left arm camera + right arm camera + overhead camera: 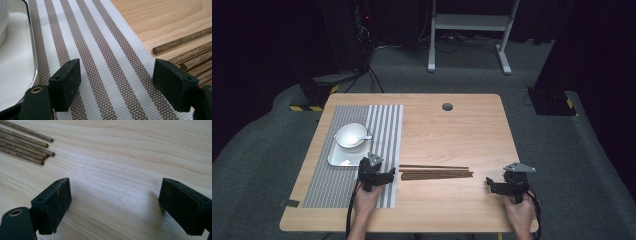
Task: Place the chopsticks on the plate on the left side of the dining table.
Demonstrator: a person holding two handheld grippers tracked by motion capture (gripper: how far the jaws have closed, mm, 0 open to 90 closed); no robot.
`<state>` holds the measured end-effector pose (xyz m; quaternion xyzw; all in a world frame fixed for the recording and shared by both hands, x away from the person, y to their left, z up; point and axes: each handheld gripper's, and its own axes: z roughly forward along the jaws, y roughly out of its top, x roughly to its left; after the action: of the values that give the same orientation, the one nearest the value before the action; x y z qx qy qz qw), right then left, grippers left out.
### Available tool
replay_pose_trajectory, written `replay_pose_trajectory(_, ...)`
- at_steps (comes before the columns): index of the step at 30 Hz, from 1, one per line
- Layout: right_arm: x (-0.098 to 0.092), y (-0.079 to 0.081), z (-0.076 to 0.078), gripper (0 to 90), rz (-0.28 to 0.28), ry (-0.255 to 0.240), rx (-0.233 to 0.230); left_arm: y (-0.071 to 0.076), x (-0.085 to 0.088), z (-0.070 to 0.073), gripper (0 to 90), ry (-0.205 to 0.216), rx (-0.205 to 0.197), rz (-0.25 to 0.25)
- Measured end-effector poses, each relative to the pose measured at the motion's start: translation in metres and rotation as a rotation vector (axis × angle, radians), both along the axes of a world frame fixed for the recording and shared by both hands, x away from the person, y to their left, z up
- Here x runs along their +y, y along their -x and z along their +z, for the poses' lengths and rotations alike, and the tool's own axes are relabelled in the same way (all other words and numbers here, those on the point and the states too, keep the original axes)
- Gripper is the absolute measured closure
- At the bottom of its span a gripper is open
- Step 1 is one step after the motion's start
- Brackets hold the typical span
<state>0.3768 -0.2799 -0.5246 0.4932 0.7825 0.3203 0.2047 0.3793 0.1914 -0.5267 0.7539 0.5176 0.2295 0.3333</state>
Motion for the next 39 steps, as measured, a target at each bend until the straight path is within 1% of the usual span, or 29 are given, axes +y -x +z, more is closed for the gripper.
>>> replay_pose_trajectory(18,0.0,0.0,0.0,11.0,-0.002,0.001,0.0,0.0,0.0,0.0,22.6,0.001,0.0,0.0)
replay_pose_trajectory(21,0.0,0.0,0.0,11.0,-0.002,0.0,0.0,0.0,0.001,0.0,22.4,0.002,0.001,-0.006)
replay_pose_trajectory(25,0.0,0.0,0.0,11.0,-0.002,0.0,0.0,0.0,0.003,0.001,22.1,-0.004,0.011,-0.037)
replay_pose_trajectory(27,0.0,0.0,0.0,11.0,-0.002,0.0,0.0,0.001,0.004,0.002,22.6,-0.005,0.012,-0.041)
replay_pose_trajectory(32,0.0,0.0,0.0,11.0,-0.002,0.0,0.0,0.003,0.005,0.004,22.4,-0.009,0.028,-0.059)
replay_pose_trajectory(35,0.0,0.0,0.0,11.0,-0.002,-0.001,0.0,0.006,0.004,0.006,22.2,0.011,0.019,-0.078)
replay_pose_trajectory(37,0.0,0.0,0.0,11.1,-0.002,-0.001,0.0,0.007,0.004,0.009,22.2,0.032,0.01,-0.097)
replay_pose_trajectory(38,0.0,0.0,0.0,11.1,-0.002,-0.001,0.0,0.008,0.003,0.011,22.2,0.054,0.005,-0.116)
replay_pose_trajectory(39,0.0,0.0,0.0,11.1,-0.002,-0.001,0.0,0.008,0.003,0.011,22.1,0.054,0.005,-0.116)
